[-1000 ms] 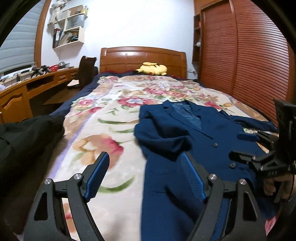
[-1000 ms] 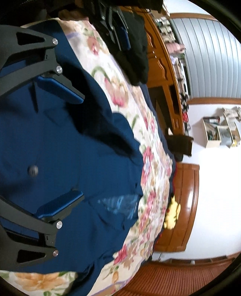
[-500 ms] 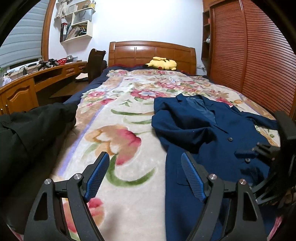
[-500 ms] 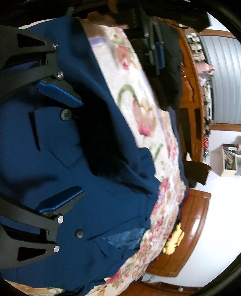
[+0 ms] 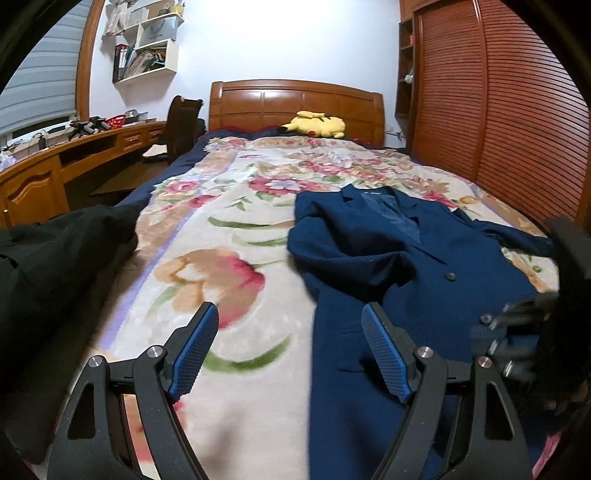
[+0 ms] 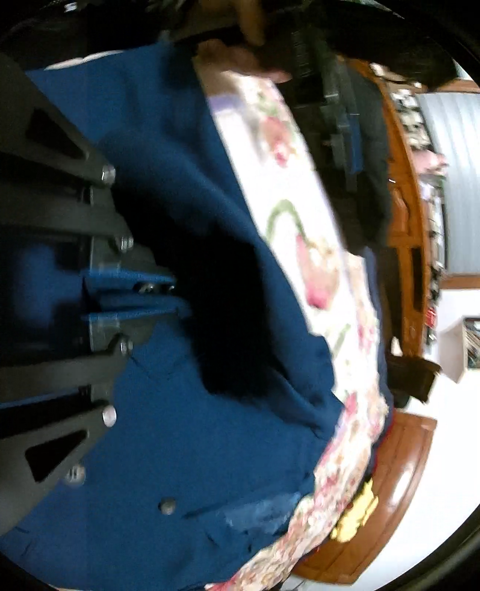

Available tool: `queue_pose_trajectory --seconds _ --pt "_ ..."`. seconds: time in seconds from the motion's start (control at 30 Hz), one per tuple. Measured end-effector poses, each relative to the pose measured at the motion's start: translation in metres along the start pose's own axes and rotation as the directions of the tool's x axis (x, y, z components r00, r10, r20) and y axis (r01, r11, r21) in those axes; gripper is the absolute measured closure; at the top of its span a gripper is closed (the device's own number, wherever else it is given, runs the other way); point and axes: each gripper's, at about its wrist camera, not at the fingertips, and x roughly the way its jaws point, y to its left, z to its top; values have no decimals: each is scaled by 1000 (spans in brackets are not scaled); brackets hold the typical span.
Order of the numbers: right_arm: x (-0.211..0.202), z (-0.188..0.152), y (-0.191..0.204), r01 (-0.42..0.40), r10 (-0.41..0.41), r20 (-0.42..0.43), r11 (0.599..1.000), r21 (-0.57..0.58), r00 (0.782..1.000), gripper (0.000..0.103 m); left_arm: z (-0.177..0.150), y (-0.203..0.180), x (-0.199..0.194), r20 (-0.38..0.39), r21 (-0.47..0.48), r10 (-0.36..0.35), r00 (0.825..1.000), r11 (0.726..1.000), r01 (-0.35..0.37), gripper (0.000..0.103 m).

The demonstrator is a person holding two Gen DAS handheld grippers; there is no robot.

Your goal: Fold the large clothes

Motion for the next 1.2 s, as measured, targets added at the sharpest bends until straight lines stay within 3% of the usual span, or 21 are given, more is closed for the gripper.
queue_pose_trajectory --seconds 0.17,0.3,0.47,0.73,1.03,1.2 --pt "-55 -5 -29 102 -114 129 990 97 985 100 4 -14 -2 18 20 -20 1000 1000 20 22" --pt "-81 -18 -47 178 -205 162 970 168 965 100 5 -17 -2 17 20 -32 999 999 32 22" --pt "-105 -20 -48 284 -311 160 943 173 937 100 5 -24 -6 24 26 -56 998 998 55 22" --pt "-135 -19 3 417 -435 145 898 142 888 100 7 -33 -13 37 26 -89 995 996 88 22" --pt "-119 -22 14 546 -554 40 829 122 831 100 4 -36 -12 32 36 -107 994 994 106 22" --pt "-122 -8 8 596 -604 30 793 129 797 100 4 -35 -14 41 31 -114 993 993 112 22"
